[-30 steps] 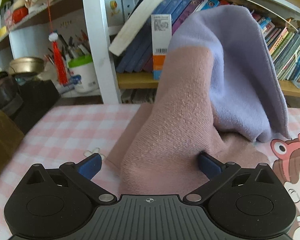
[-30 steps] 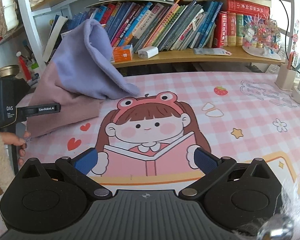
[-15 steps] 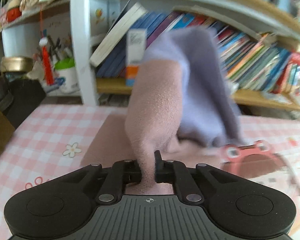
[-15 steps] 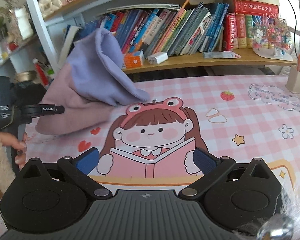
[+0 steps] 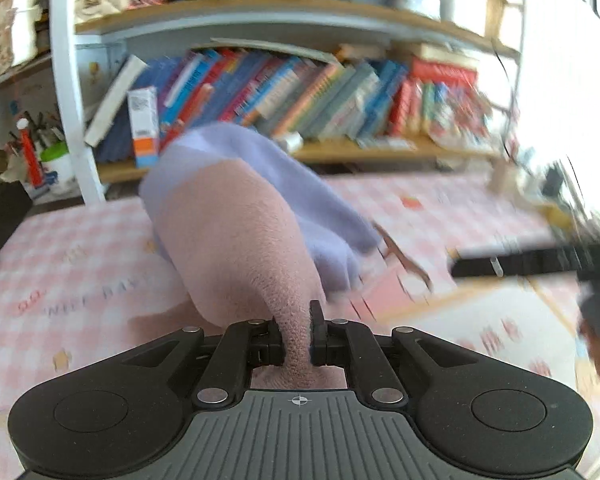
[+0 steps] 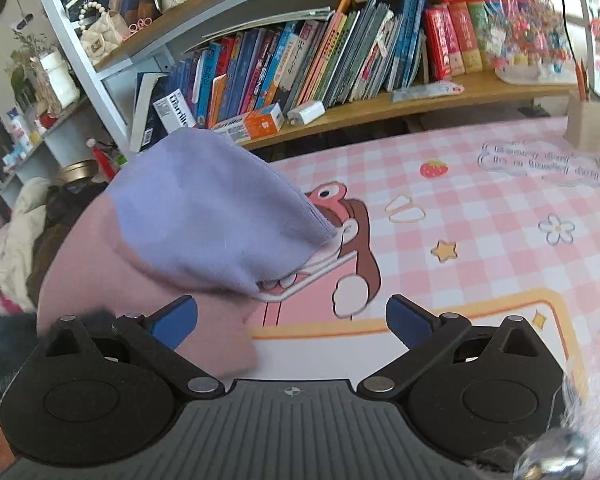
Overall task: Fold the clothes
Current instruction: 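Reach the left tool to the pink sweater fabric and close on it, then grasp the lavender sleeve with the right tool while the left tool holds the pink fabric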
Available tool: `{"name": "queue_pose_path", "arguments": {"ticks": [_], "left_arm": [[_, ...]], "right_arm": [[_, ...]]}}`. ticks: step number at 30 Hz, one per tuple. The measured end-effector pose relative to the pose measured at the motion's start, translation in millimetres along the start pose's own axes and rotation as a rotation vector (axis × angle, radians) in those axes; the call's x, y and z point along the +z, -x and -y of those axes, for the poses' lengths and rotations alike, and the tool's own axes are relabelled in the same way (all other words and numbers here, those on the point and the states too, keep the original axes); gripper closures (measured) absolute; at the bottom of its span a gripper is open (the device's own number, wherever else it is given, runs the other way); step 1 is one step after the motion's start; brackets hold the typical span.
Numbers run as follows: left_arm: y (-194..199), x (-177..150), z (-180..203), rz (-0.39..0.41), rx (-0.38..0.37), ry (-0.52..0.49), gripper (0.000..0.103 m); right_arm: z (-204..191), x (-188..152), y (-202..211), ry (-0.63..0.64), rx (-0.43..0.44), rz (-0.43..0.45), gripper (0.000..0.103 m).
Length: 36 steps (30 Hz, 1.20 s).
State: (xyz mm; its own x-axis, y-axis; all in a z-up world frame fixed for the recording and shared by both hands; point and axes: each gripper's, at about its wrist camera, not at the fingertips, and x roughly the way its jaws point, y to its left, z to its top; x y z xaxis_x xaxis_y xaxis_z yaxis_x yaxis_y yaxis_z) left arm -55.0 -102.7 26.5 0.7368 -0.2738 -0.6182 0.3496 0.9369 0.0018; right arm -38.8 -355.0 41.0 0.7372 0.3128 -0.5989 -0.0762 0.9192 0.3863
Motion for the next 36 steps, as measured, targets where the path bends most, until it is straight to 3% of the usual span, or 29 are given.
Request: {"name": "queue_pose_path", "arguments": {"ticks": [5,11,14,16,20,21,32,35,36], "left_arm": [[22.0,-13.1,0.7,-0.025,0.075,0.075,0.095],[44.7,-19.7,-37.0,-0.083,0.314,0.157,0.094],[46.3,-22.5,-56.8,-0.144,0.397,0.205,0.084],[45.4,-25.8,-59.8,-0.168,0.396,0.215,0.077],[43.1,-27.5,-52.6,-0.174,0.386,0.168,0.042],[42.2,-26.9,-50.9,-0.173,0.383,0.154,0.038],[37.8,-30.4,-63.2,-0.209,0.369,0.149,0.031],[32.5,-34.8,-64.9,-0.229,0.351,0.152,0.031],[30.5,-35.7,-65.3,-0.234,0.344,0.153,0.031]], "right_arm": [[9.3,-7.8,3.4,0.018,0.054,-0.034,0.001],[7.0,-12.8,-0.4,0.043,0.114,-0.065,0.002],[-1.8,-11.5,-1.5,0.079,0.148,-0.065,0.002],[-7.3,-10.2,-3.1,0.098,0.166,-0.064,0.002],[-18.2,-6.8,-10.1,0.118,0.213,-0.071,0.002],[-22.0,-5.3,-12.0,0.13,0.225,-0.068,0.002],[-63.3,28.7,-59.2,0.272,0.23,-0.023,0.003],[-74.2,26.3,-76.1,0.294,0.241,-0.065,0.021],[-76.6,23.1,-79.3,0.299,0.249,-0.091,0.037]]}}
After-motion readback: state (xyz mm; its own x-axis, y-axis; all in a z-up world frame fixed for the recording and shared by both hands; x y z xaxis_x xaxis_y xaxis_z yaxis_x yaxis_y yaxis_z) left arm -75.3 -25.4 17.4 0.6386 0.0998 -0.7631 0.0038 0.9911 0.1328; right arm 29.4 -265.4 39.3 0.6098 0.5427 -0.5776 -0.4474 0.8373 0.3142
